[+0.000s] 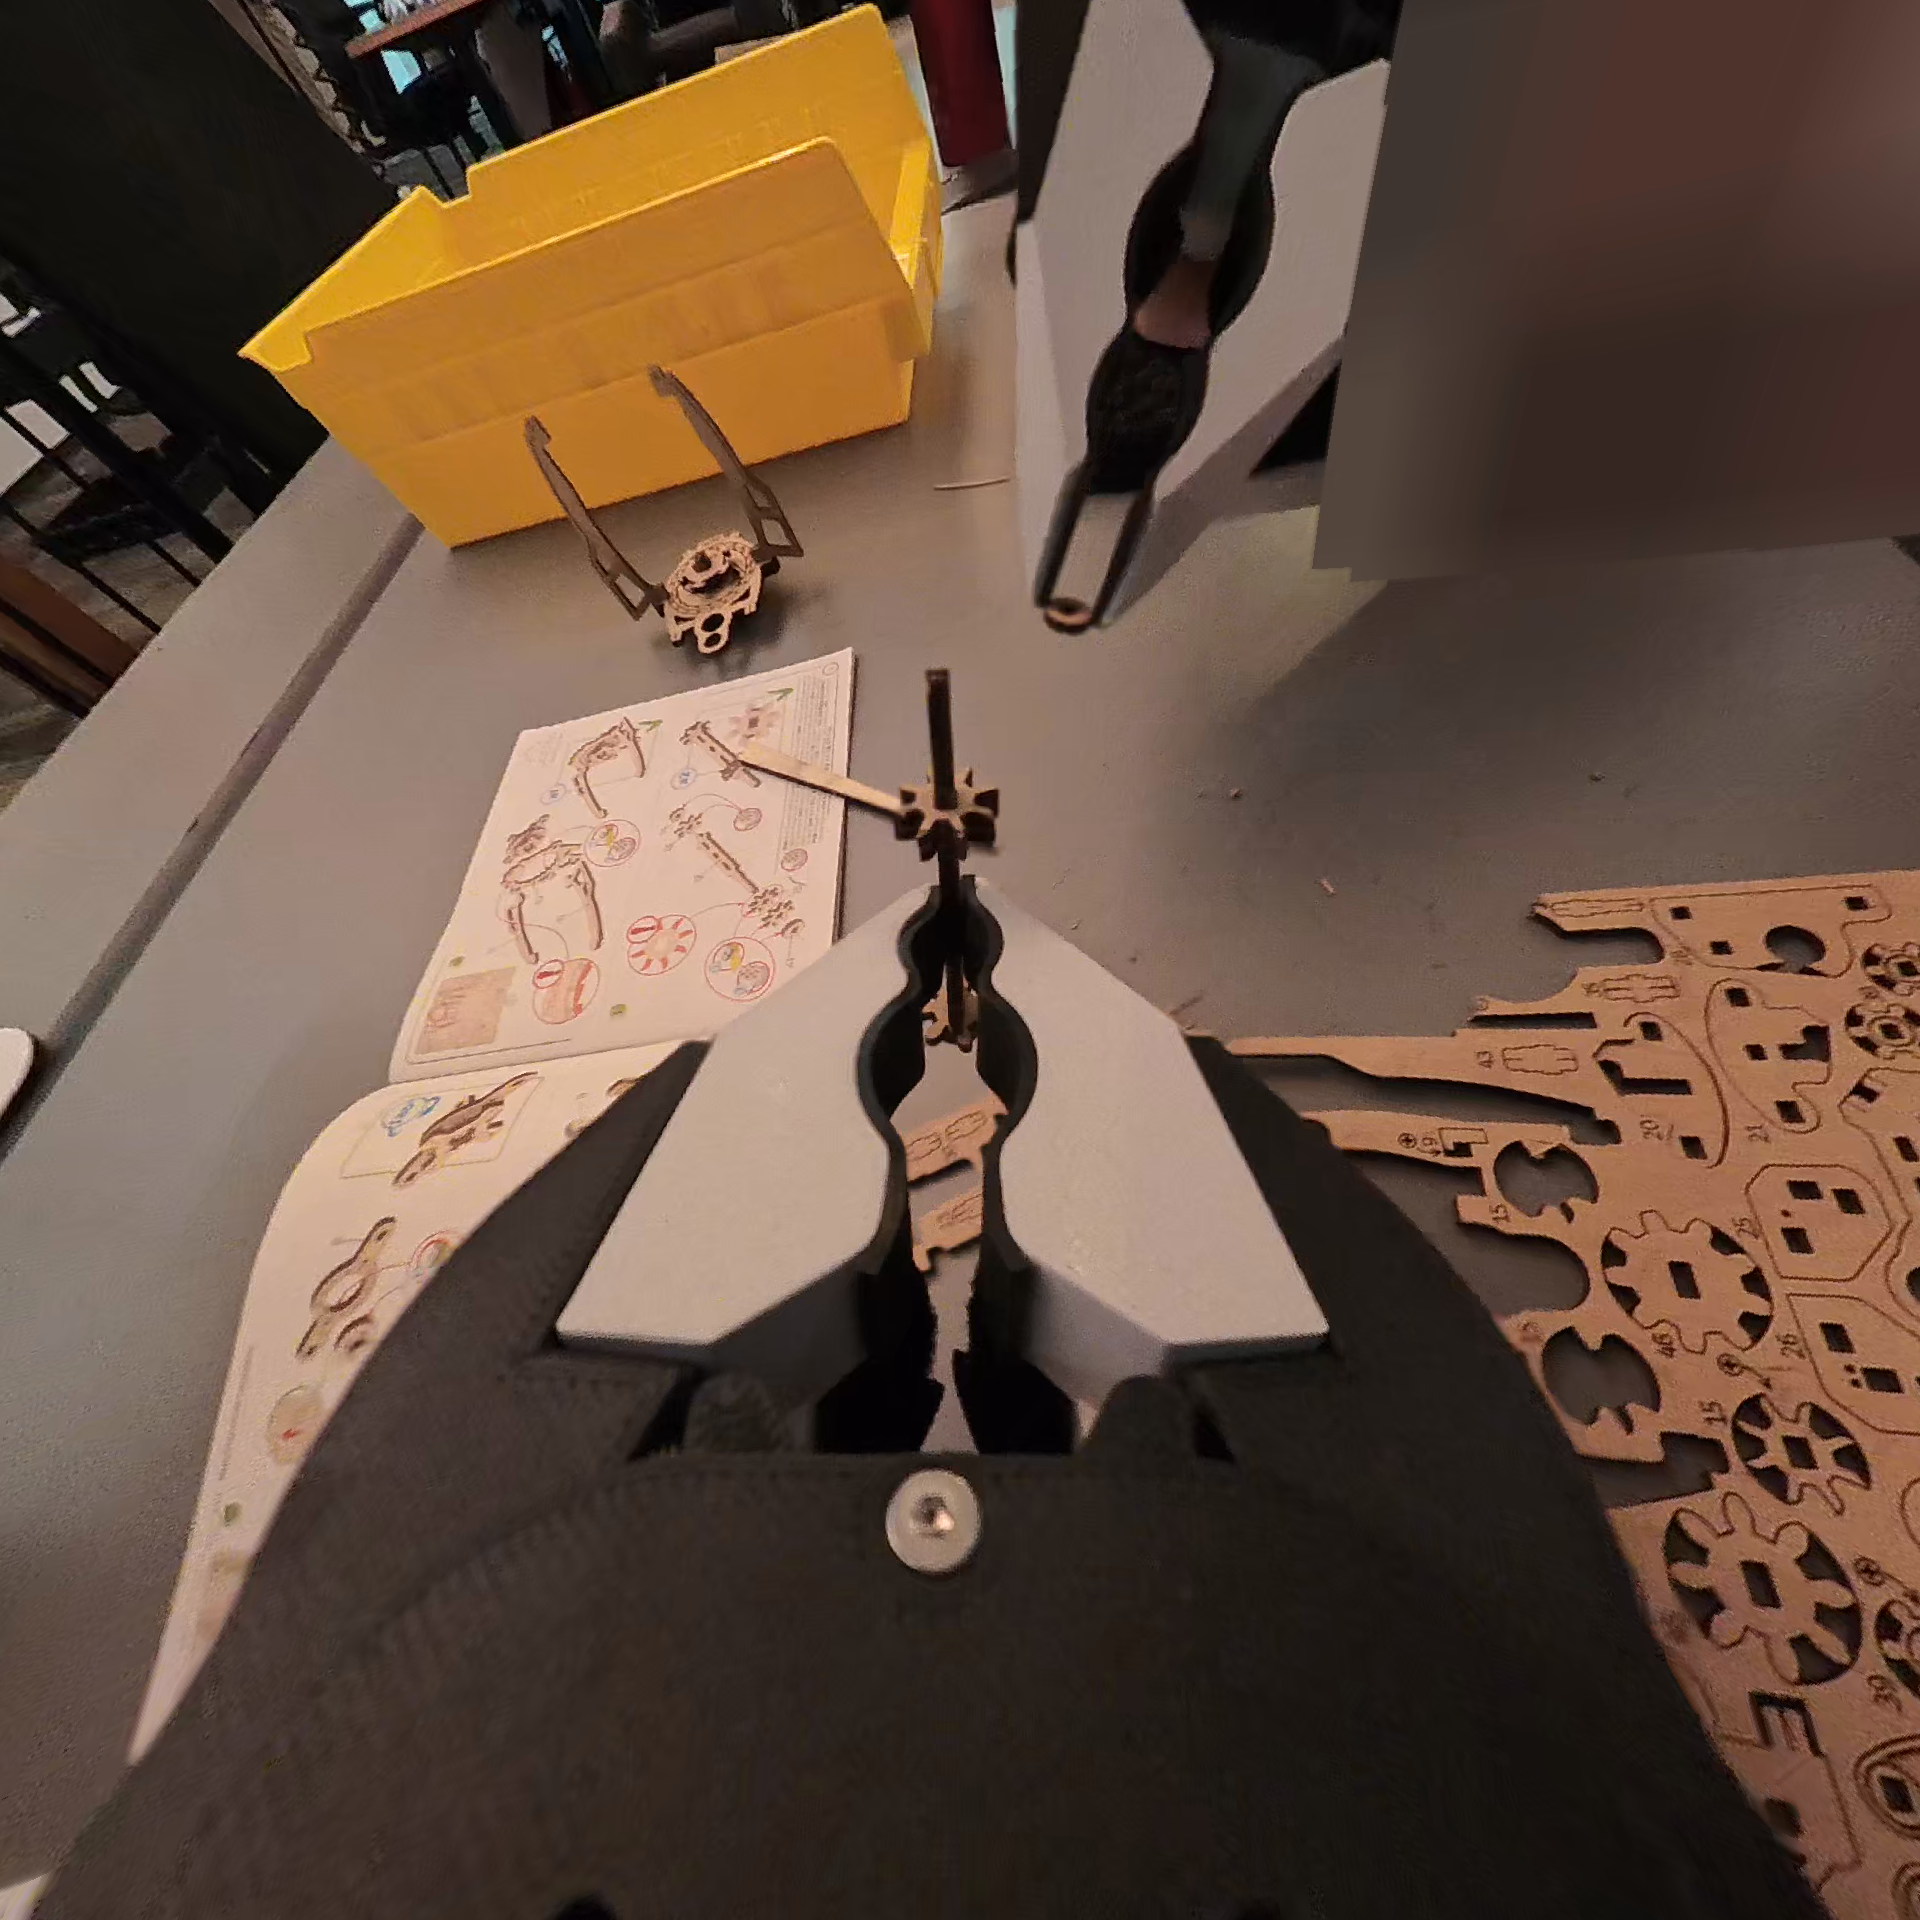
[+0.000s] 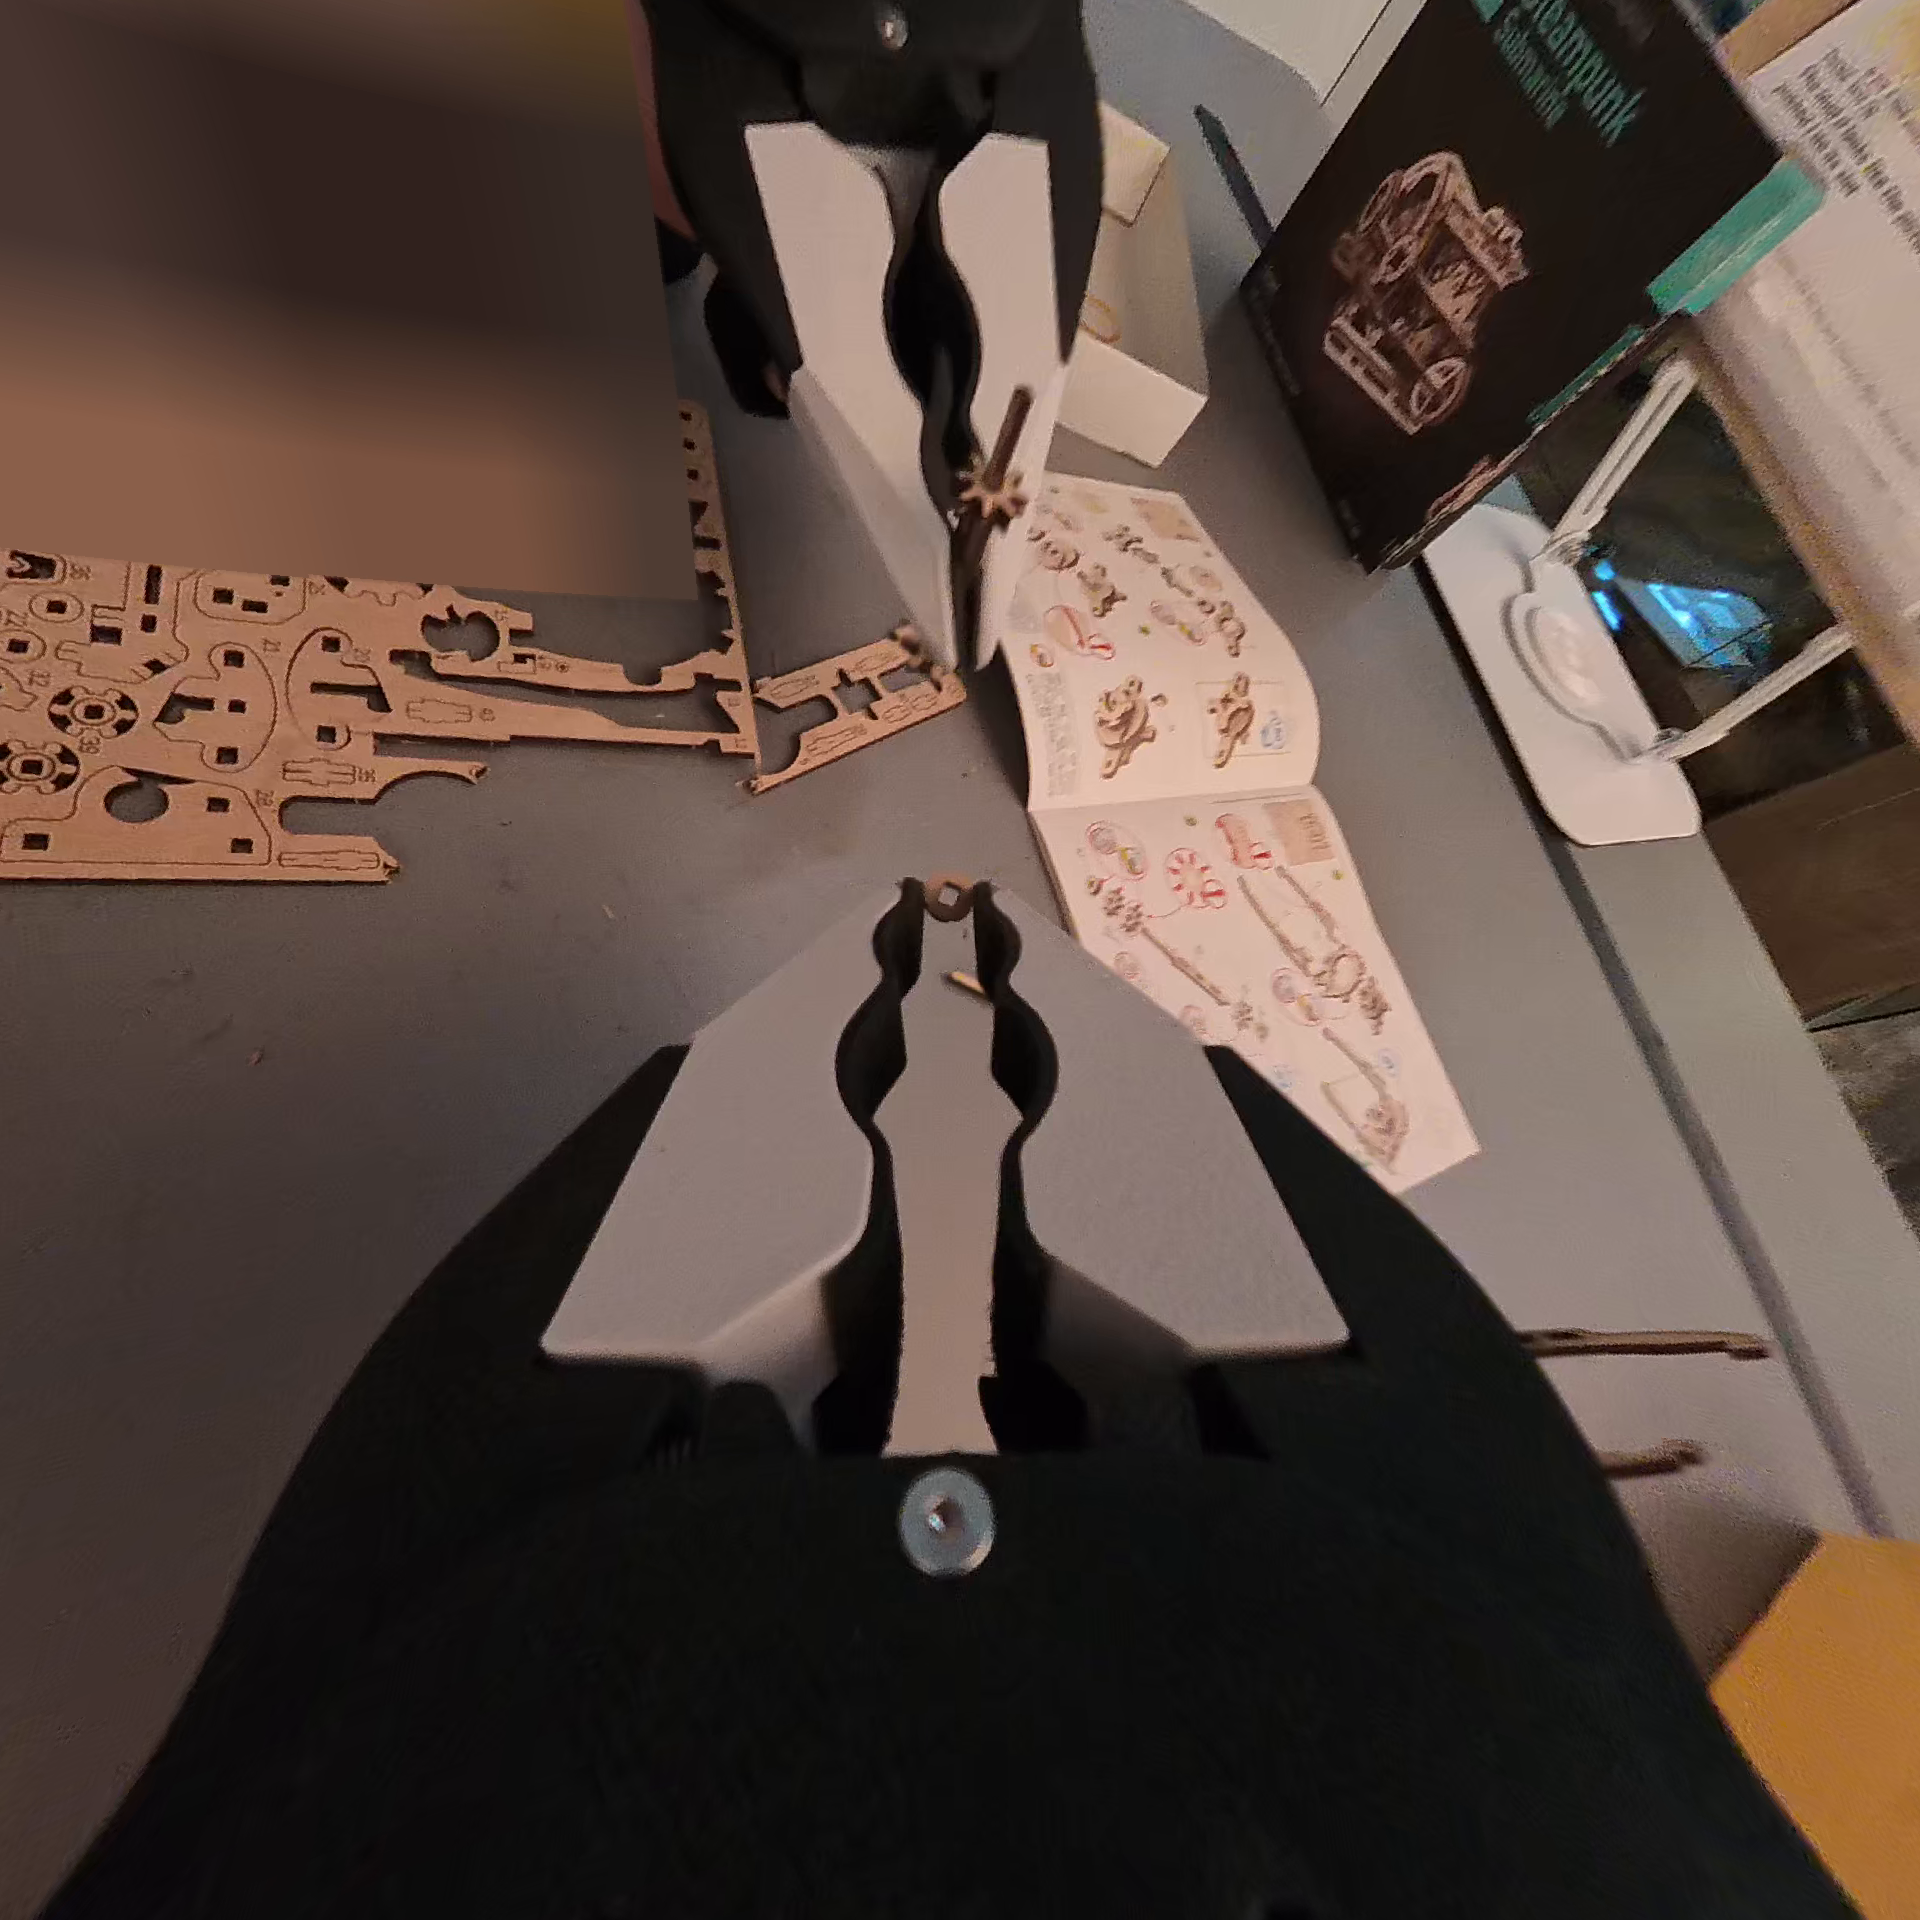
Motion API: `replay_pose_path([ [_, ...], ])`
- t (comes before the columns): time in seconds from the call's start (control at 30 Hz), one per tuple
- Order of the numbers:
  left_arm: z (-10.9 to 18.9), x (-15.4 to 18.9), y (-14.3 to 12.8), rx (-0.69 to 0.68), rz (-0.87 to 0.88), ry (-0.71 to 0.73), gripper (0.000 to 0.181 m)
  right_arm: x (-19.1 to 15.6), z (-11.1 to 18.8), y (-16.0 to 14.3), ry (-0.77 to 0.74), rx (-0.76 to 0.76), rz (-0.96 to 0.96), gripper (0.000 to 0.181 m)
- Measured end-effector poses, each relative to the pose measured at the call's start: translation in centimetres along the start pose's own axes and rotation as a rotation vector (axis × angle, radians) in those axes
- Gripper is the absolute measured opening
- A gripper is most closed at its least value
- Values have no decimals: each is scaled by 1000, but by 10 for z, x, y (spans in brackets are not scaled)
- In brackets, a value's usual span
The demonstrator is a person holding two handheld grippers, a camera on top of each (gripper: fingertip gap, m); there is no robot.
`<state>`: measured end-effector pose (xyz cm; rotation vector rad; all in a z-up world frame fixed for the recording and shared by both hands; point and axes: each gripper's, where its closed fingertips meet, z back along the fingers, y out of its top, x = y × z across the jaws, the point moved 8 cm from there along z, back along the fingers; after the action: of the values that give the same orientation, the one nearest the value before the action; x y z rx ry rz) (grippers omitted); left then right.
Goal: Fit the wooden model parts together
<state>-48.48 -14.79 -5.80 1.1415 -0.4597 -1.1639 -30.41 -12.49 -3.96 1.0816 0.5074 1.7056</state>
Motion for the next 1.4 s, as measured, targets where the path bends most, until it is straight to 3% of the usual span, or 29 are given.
replay_pose_path([
  [0.03, -2, 1, 1, 12, 12, -10, 0, 3, 4, 4, -4, 3, 12, 8],
  [0.33, -25, 8, 9, 34, 66, -52, 0, 25, 17, 41, 19, 11, 172, 8],
  [0.6, -27, 11, 10, 73, 20, -52, 0, 17, 9, 63, 68, 23, 219, 8],
  [1.4, -27, 24, 11, 73, -76, -128, 0, 16, -5, 75, 417, -96, 341, 8],
])
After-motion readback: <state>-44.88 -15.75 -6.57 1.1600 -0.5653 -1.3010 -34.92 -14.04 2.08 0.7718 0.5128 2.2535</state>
